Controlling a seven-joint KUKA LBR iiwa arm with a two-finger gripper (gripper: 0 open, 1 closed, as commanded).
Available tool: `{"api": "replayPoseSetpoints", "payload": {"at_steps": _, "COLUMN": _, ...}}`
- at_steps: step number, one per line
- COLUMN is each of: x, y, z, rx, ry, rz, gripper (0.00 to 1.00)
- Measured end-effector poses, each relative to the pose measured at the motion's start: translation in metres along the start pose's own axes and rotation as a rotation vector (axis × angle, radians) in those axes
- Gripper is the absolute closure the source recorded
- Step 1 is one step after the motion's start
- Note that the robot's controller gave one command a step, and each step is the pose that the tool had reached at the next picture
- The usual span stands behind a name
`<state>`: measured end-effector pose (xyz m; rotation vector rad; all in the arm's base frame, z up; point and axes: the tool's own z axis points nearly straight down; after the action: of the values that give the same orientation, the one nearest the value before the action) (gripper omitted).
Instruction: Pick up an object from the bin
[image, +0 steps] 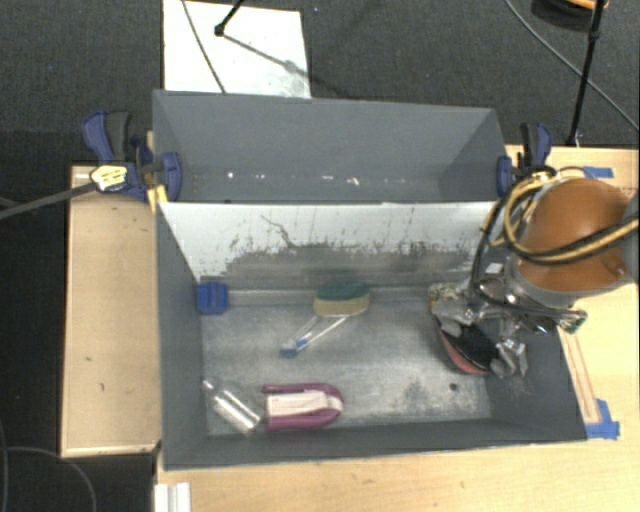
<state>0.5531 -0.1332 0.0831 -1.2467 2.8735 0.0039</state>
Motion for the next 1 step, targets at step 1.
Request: {"api": "replayPoseSetpoints", "payload": {"at_steps": 1, "x": 0.0047, "y": -0.0115, "z": -0.0665, "rx": 0.007, "ry": 0.004, "rz": -0.089, "gripper": 0.0}}
